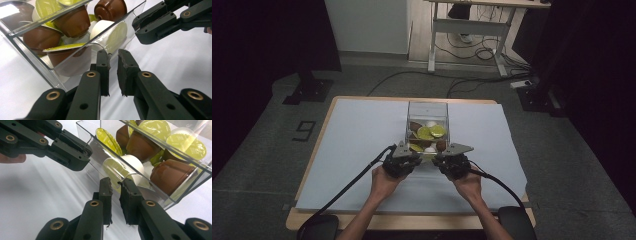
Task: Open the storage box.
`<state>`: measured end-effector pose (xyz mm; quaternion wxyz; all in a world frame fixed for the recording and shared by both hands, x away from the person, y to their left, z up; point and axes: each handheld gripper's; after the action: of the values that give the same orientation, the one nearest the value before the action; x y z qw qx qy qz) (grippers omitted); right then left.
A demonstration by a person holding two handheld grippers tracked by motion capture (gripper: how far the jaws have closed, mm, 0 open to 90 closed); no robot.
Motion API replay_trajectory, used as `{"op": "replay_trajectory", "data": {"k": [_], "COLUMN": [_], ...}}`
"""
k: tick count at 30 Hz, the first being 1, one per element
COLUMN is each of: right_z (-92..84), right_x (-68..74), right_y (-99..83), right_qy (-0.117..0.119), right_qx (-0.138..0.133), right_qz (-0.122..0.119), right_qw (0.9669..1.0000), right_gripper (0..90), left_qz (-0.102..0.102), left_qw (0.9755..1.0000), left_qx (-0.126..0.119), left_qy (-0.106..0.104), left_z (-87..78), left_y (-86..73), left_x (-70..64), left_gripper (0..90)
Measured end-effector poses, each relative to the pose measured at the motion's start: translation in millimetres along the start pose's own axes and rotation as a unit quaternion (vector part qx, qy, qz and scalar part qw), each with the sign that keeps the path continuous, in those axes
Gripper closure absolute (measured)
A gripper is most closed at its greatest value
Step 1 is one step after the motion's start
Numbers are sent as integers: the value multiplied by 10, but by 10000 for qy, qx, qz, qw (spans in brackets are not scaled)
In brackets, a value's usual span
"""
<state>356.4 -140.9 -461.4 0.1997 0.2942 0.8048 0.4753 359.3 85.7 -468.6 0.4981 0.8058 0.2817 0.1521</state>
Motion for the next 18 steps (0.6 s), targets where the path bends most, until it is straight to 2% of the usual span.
{"op": "replay_trajectory", "data": {"k": [12,18], "right_z": [-98,-155], "right_x": [104,159], "right_y": [-54,-76], "right_qy": [71,106], "right_qx": [-7,26], "right_qz": [5,-79], "right_qw": [10000,9999], "right_gripper": [787,787], "left_qz": [70,136], "left_qw": [10000,9999], "left_qx": [-38,-36], "left_qy": [-14,-7], "left_z": [-88,-134], "left_y": [-67,-94], "left_x": [-141,-216], "left_gripper": [797,797]}}
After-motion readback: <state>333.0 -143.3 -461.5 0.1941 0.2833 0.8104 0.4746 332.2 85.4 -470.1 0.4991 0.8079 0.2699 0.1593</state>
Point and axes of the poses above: each handheld gripper's, and its own axes: z roughly forward along the jaws, y roughly out of its top, x roughly to its left, and after that the axes turned 8 degrees about -x, right-handed
